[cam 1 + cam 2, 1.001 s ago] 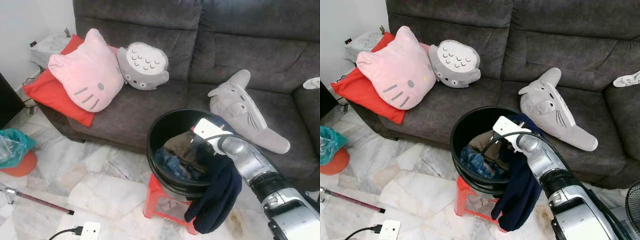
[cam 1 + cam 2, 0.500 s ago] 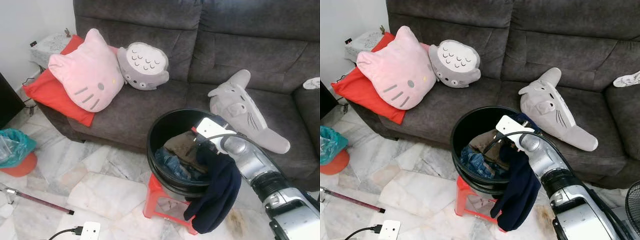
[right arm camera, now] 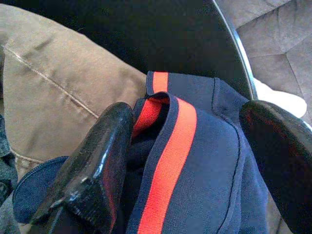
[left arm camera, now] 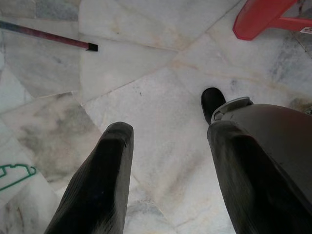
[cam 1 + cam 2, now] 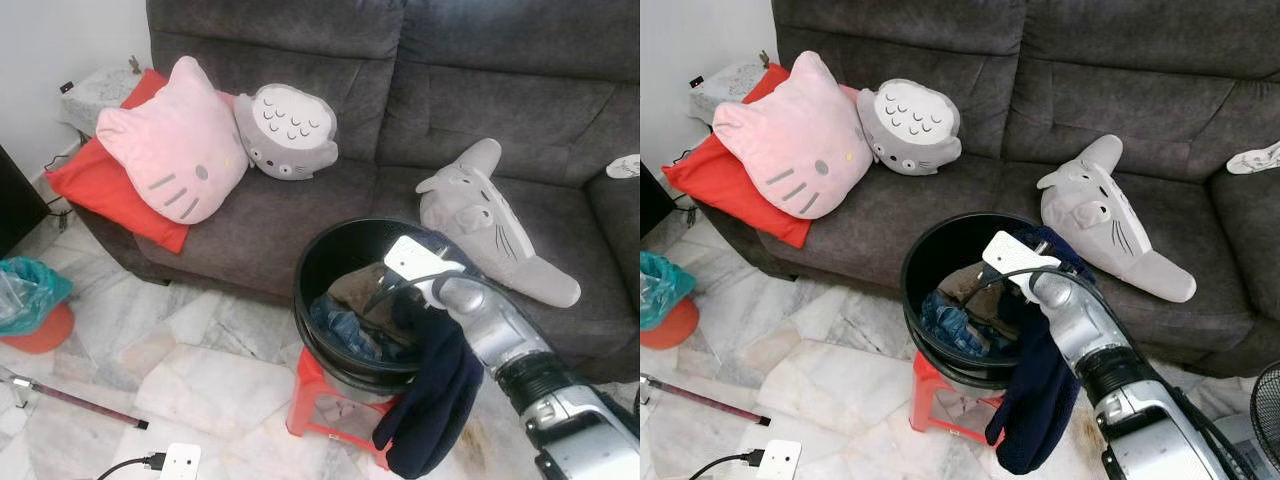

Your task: Hang hanger

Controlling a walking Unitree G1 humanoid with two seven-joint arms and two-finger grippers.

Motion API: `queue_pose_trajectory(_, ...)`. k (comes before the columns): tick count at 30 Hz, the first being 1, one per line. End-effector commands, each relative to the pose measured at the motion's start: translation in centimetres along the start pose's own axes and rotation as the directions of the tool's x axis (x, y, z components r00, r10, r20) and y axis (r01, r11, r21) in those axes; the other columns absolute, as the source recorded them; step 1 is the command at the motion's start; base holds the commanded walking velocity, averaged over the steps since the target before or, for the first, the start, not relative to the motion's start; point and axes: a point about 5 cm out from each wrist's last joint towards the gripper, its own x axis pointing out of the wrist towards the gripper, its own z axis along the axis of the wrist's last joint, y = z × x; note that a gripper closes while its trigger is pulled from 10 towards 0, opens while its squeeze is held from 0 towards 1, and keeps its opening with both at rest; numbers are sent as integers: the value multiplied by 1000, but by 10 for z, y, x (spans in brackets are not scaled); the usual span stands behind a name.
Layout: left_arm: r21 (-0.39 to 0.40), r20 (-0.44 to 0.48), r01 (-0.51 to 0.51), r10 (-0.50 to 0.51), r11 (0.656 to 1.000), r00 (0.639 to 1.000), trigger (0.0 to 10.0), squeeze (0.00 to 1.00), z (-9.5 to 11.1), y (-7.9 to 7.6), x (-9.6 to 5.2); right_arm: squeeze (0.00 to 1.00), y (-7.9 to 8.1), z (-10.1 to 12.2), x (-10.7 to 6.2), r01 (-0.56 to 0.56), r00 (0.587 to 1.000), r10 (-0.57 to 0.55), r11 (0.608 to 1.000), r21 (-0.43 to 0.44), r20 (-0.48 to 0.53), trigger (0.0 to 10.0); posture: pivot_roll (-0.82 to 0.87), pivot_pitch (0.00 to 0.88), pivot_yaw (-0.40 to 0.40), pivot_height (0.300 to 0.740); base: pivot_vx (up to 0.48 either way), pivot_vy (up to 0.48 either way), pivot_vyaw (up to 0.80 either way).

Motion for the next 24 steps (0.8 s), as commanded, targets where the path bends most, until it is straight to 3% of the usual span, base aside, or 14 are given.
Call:
queue_pose_trajectory(1, -12, -25, 0, 0, 1000, 1000, 10000, 0, -7, -1, -2, 0, 3, 2, -1, -14, 1000, 14, 1000, -3, 11, 10000, -90, 83, 12, 740, 0, 0, 0)
queue_pose_trajectory(11, -11, -26, 1, -1, 1000, 1000, 10000, 0, -7, -1, -2, 0, 3, -8, -2, 2, 999, -7, 995, -97, -45, 10000, -92, 75, 10, 740, 0, 0, 0)
queue_pose_trajectory(18, -10, -26, 1, -1, 1000, 1000, 10000, 0, -8, -2, -2, 0, 1, -10, -2, 23, 998, -28, 996, -88, -55, 10000, -91, 72, 10, 740, 0, 0, 0)
queue_pose_trajectory(24, -13, -26, 1, -1, 1000, 1000, 10000, 0, -8, -2, -2, 0, 1, -14, -2, 43, 996, -53, 991, -130, -76, 10000, -90, 71, 9, 740, 0, 0, 0)
